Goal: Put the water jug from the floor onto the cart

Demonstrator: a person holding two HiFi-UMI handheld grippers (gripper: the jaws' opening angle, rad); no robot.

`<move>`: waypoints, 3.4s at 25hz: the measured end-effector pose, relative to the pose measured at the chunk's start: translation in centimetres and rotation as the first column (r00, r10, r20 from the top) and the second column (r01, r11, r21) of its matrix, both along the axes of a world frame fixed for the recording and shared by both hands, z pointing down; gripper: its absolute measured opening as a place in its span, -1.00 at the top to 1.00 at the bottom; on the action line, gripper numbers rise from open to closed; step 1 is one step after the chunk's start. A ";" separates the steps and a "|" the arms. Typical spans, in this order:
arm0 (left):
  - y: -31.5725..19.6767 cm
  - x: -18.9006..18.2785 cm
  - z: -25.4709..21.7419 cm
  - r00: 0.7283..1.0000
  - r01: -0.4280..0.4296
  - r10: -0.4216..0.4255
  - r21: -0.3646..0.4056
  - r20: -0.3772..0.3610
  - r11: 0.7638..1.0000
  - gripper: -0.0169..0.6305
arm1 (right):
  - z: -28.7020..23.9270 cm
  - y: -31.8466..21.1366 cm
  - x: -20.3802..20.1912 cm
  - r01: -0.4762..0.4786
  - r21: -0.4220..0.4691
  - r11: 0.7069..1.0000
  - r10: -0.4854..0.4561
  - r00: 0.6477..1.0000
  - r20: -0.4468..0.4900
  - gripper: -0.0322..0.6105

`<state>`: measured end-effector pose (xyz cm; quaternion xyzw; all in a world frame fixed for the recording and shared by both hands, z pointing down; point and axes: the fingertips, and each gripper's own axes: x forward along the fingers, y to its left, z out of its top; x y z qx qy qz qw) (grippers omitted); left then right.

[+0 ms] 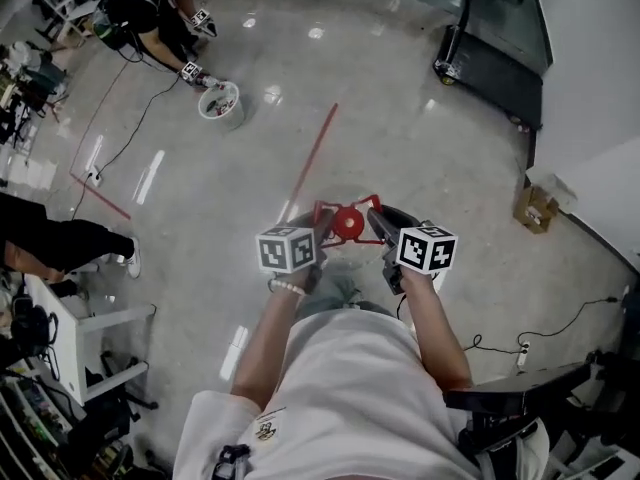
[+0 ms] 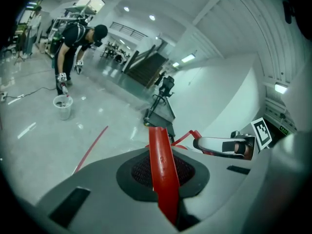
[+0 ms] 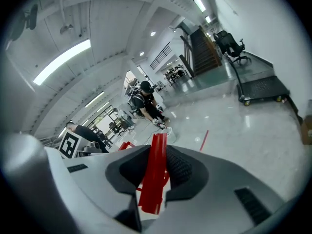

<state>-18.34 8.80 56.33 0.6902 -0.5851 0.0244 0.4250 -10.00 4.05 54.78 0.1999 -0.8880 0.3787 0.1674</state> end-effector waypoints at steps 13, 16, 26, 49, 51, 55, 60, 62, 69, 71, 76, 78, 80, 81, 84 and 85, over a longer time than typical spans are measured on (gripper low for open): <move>-18.2 5.3 0.4 0.916 -0.402 0.402 0.010 0.013 0.916 0.86 | 0.3 -14.5 6.7 -0.410 0.004 0.912 0.410 0.912 -0.029 0.60; -22.1 8.5 0.2 0.885 -0.465 0.465 0.015 0.011 0.885 0.86 | 0.2 -17.7 9.8 -0.471 0.008 0.882 0.471 0.882 -0.035 0.60; -34.9 18.1 2.0 0.863 -0.504 0.504 -0.014 -0.011 0.863 0.86 | 1.9 -30.2 19.1 -0.504 -0.005 0.863 0.504 0.863 -0.035 0.60; -68.1 40.1 1.5 0.857 -0.516 0.515 -0.006 -0.022 0.857 0.86 | 1.1 -63.2 40.9 -0.523 0.003 0.852 0.523 0.852 0.001 0.60; -71.1 41.4 2.1 0.844 -0.536 0.535 -0.008 -0.031 0.844 0.86 | 1.8 -66.0 42.1 -0.545 -0.005 0.839 0.545 0.839 -0.005 0.60; -78.1 43.8 3.0 0.811 -0.585 0.584 -0.014 -0.044 0.811 0.86 | 2.9 -72.4 44.6 -0.594 -0.030 0.804 0.594 0.804 -0.012 0.60; -87.9 45.4 3.8 0.781 -0.624 0.622 -0.022 -0.053 0.781 0.86 | 3.5 -81.7 46.5 -0.633 -0.053 0.772 0.633 0.774 -0.024 0.60; -91.7 45.4 4.1 0.779 -0.626 0.624 -0.029 -0.057 0.779 0.86 | 3.7 -85.3 46.6 -0.639 -0.062 0.766 0.639 0.769 -0.033 0.60; -105.2 45.3 4.0 0.767 -0.642 0.642 -0.034 -0.004 0.766 0.86 | 3.3 -98.8 46.4 -0.655 -0.039 0.755 0.653 0.756 -0.048 0.60; -108.4 45.0 4.1 0.763 -0.645 0.646 -0.035 0.005 0.763 0.86 | 3.5 -102.1 46.1 -0.658 -0.033 0.752 0.656 0.753 -0.051 0.60; -115.0 44.3 4.3 0.767 -0.640 0.641 -0.036 0.024 0.768 0.86 | 4.1 -108.7 45.4 -0.653 -0.031 0.757 0.651 0.757 -0.058 0.60; -117.5 44.4 4.1 0.772 -0.634 0.635 -0.031 0.025 0.773 0.86 | 4.0 -111.1 45.4 -0.649 -0.033 0.760 0.647 0.760 -0.050 0.60; -120.0 44.3 3.8 0.776 -0.630 0.630 -0.028 0.026 0.776 0.86 | 3.8 -113.6 45.3 -0.644 -0.030 0.764 0.643 0.765 -0.044 0.60; -121.3 44.3 3.7 0.778 -0.627 0.628 -0.027 0.027 0.779 0.86 | 3.7 -114.9 45.3 -0.641 -0.029 0.767 0.640 0.767 -0.041 0.60; -125.3 44.5 4.2 0.790 -0.612 0.613 -0.036 0.025 0.790 0.86 | 4.0 -119.1 45.6 -0.630 -0.034 0.776 0.629 0.776 -0.037 0.60; -126.7 44.6 4.5 0.795 -0.605 0.606 -0.041 0.022 0.795 0.86 | 4.3 -120.7 45.7 -0.624 -0.036 0.780 0.623 0.781 -0.035 0.60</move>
